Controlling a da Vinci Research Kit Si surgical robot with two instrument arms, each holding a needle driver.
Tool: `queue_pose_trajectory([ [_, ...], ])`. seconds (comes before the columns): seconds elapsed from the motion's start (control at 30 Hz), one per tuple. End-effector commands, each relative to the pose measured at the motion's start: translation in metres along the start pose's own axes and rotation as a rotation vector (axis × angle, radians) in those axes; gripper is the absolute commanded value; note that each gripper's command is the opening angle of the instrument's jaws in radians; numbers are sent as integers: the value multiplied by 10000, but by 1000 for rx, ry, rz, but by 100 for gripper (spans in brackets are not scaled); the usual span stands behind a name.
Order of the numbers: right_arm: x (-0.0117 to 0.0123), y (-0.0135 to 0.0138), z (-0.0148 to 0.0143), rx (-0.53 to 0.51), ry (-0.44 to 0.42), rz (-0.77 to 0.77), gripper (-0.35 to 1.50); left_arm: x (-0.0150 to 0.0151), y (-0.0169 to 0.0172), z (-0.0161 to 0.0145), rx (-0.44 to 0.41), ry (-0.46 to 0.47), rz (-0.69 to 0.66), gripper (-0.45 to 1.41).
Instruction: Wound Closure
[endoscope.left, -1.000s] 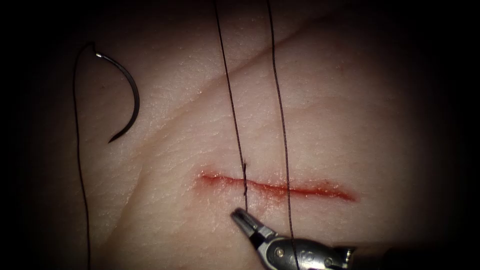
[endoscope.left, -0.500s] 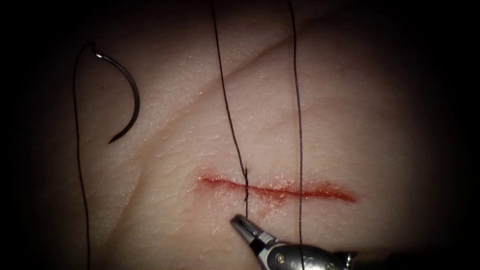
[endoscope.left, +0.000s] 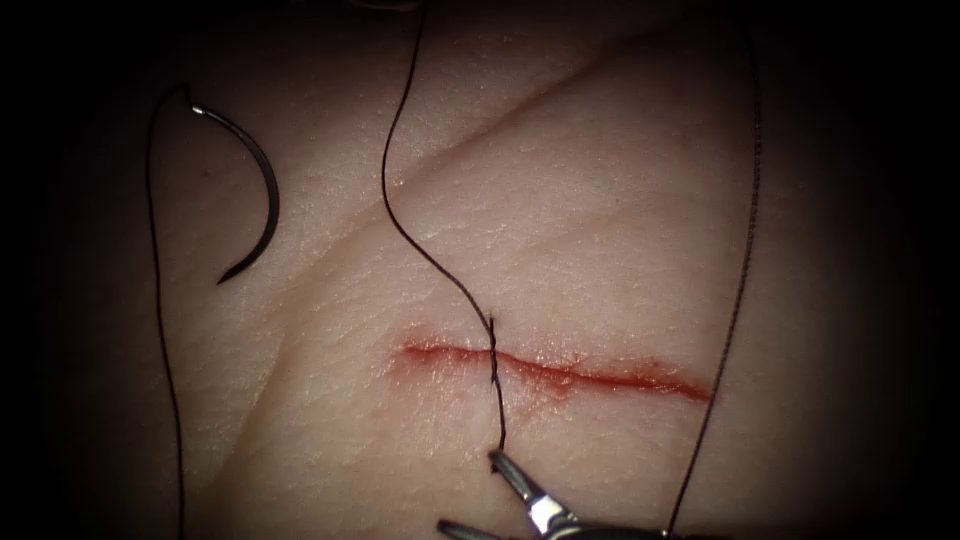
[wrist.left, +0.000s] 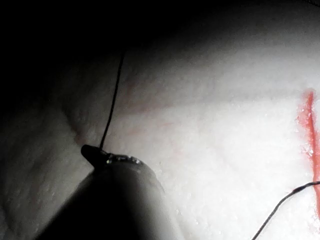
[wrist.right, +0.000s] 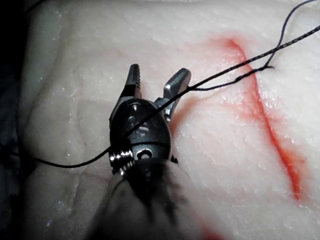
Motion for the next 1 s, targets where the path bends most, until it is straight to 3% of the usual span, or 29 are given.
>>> queue_pose_trajectory([
  [0.03, -4, -10, -2, 17, 3, 1, 143, 7, 5, 2, -8, 24, -16, -45],
  [0.17, 0, 1, -13, 54, 9, -1, 140, 34, 18, -26, -52, 124, -62, -45],
  [0.2, 4, 13, -20, 78, 10, -1, 138, 47, 25, -44, -81, 182, -83, -45],
  [0.3, 10, 33, -29, 112, 10, -9, 138, 62, 39, -72, -140, 245, -94, -45],
  [0.53, 31, 85, -34, 195, 14, -67, 138, 76, 83, -129, -248, 308, -79, -45],
  [0.73, 38, 110, -5, 242, 0, -96, 130, 70, 114, -161, -297, 284, -61, -45],
  [0.9, 32, 126, 41, 301, -21, -103, 108, 68, 131, -188, -323, 268, -51, -45],
  [1.0, 29, 130, 64, 334, -4, -106, 81, 71, 138, -200, -329, 268, -43, -45],
])
